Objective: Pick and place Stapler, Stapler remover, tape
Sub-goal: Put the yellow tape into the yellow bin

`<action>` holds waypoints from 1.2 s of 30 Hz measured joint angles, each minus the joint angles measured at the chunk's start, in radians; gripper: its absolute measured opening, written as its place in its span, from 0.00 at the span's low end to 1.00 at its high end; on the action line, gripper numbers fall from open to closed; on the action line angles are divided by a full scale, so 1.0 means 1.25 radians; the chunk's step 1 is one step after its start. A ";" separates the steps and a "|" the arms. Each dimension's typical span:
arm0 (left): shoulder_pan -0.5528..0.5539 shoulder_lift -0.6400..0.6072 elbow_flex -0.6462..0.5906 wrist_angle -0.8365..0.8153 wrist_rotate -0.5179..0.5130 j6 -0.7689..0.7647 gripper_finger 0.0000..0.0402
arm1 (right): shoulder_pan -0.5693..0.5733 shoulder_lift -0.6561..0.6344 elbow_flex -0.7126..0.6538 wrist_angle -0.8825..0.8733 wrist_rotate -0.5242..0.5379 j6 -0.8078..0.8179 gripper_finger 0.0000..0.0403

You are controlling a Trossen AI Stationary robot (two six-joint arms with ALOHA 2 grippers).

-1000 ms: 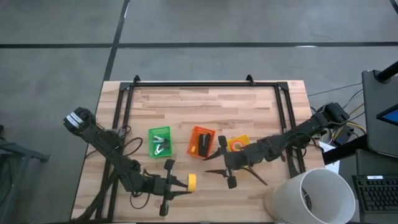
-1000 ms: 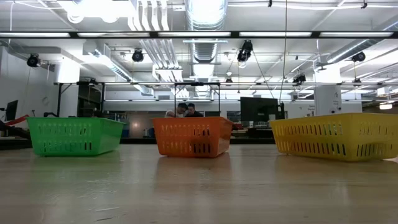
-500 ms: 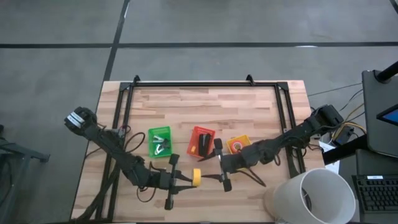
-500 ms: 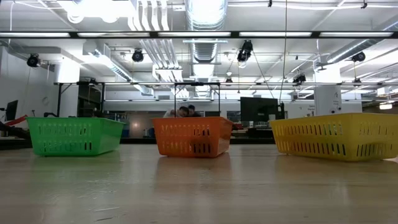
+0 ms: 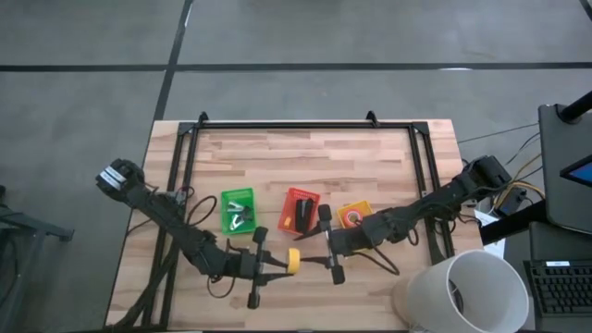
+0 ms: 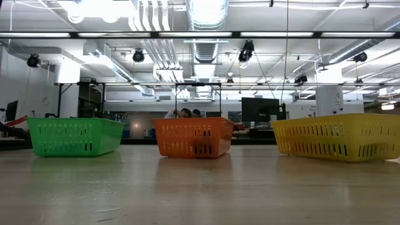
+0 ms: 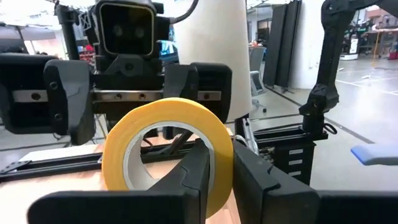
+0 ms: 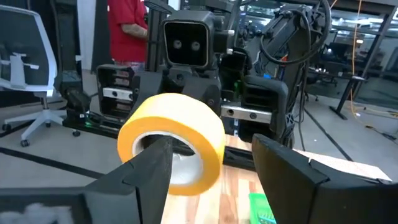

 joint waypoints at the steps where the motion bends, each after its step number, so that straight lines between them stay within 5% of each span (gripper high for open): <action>1: 0.003 0.000 0.000 0.000 0.001 -0.006 0.13 | 0.000 0.003 0.000 0.002 0.000 0.001 0.53; 17: 0.012 0.000 0.000 -0.019 0.023 -0.028 0.14 | -0.001 0.042 0.008 0.039 0.000 -0.016 0.42; 30: 0.015 0.000 -0.023 -0.017 0.020 -0.062 0.14 | -0.004 0.042 0.007 -0.003 0.008 -0.040 0.12; 36: 0.015 0.000 -0.025 -0.014 0.016 -0.064 0.19 | -0.004 0.041 0.007 -0.010 0.004 -0.034 0.10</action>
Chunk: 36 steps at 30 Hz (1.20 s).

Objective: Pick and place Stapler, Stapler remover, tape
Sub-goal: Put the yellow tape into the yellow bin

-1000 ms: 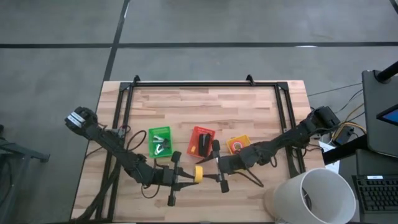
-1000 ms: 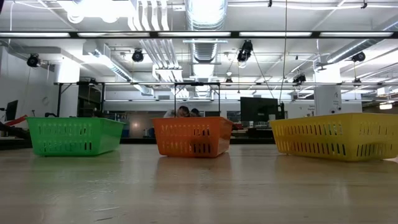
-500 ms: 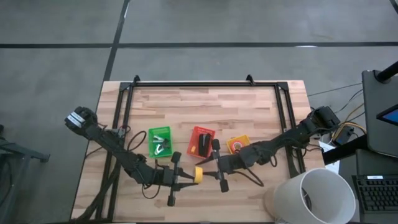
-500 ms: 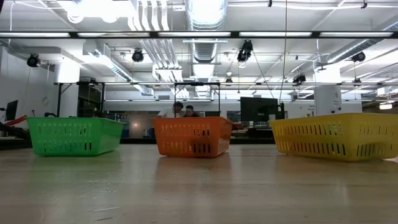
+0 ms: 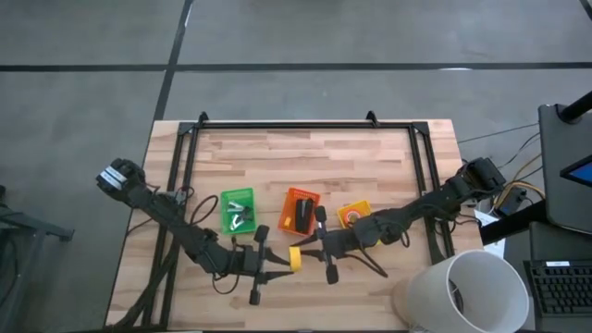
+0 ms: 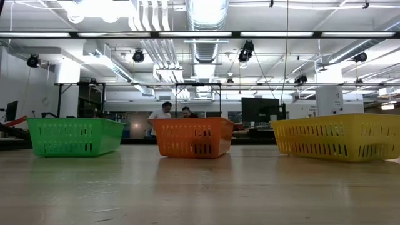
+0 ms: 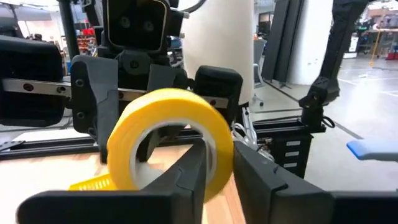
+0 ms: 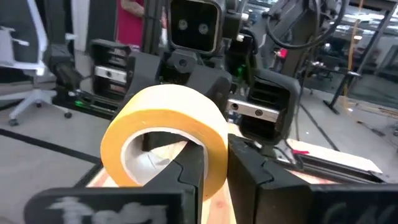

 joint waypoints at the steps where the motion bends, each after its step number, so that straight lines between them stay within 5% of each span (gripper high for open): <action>1: -0.001 0.000 0.000 0.000 0.000 0.003 0.21 | 0.000 0.000 0.000 -0.001 -0.002 0.003 0.11; 12: -0.001 0.000 -0.001 -0.027 -0.043 -0.014 0.48 | 0.002 -0.138 0.000 -0.395 0.033 0.180 0.11; 26: 0.001 0.000 -0.001 -0.058 -0.078 -0.041 0.49 | -0.010 -0.287 0.000 -1.104 0.172 0.756 0.12; 36: 0.001 0.000 -0.001 -0.064 -0.078 -0.048 0.49 | -0.017 -0.184 -0.002 -1.225 0.080 0.869 0.12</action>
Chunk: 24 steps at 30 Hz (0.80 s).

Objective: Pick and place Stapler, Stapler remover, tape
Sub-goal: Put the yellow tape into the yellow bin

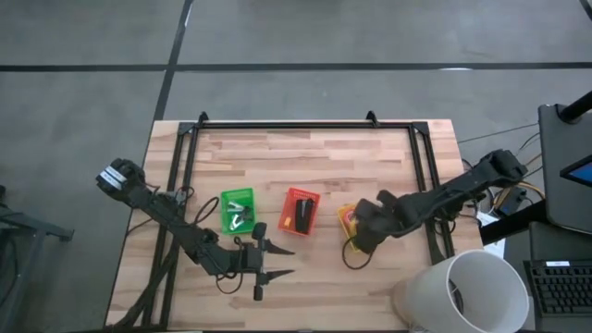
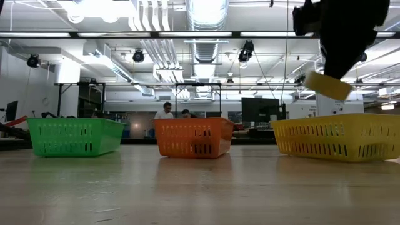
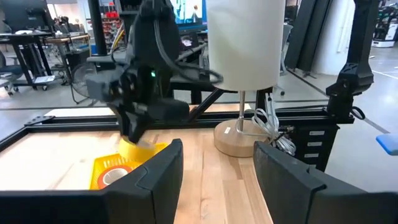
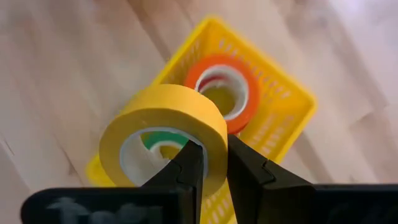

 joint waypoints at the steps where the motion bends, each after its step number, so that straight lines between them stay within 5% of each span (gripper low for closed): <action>1: 0.000 0.000 0.000 0.000 0.000 0.000 0.49 | 0.000 0.012 0.000 0.000 -0.015 0.000 0.12; 24: 0.000 0.000 0.000 -0.013 0.000 -0.002 0.49 | -0.004 0.101 0.000 -0.030 -0.093 -0.037 0.20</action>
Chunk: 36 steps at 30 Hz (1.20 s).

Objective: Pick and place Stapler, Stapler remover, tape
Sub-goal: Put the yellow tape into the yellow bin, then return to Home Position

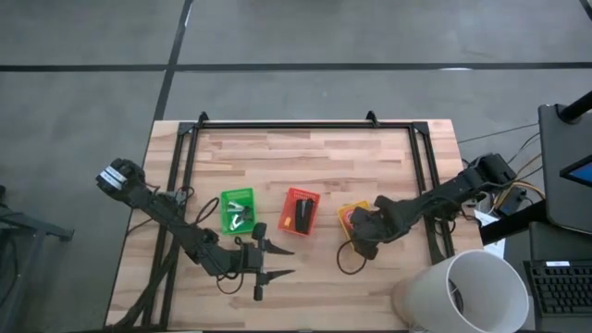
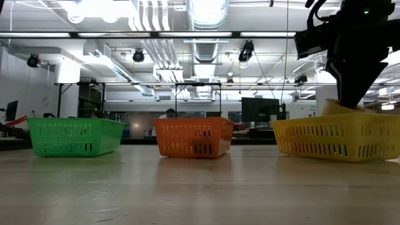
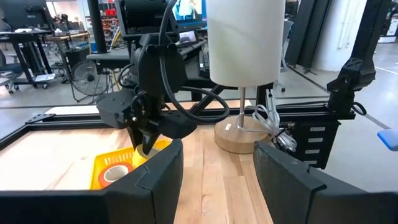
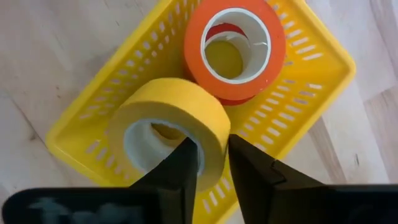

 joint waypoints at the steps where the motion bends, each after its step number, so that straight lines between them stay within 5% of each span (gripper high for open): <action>1: 0.000 0.000 0.000 -0.001 0.000 -0.001 0.49 | 0.000 0.001 0.000 -0.001 0.000 0.000 0.22; 12: 0.001 0.000 0.000 -0.019 -0.003 -0.002 0.49 | -0.002 -0.029 0.000 -0.017 0.047 0.000 0.43; 20: 0.011 0.000 0.000 -0.098 -0.084 0.000 0.43 | -0.001 -0.089 -0.003 0.022 0.156 -0.041 0.37; 28: 0.036 0.019 -0.024 -0.096 -0.040 -0.006 0.05 | 0.000 -0.105 -0.072 0.424 0.086 -0.266 0.05; 36: 0.081 0.023 -0.085 -0.014 0.044 -0.019 0.01 | 0.002 -0.101 -0.206 0.927 -0.009 -0.443 0.02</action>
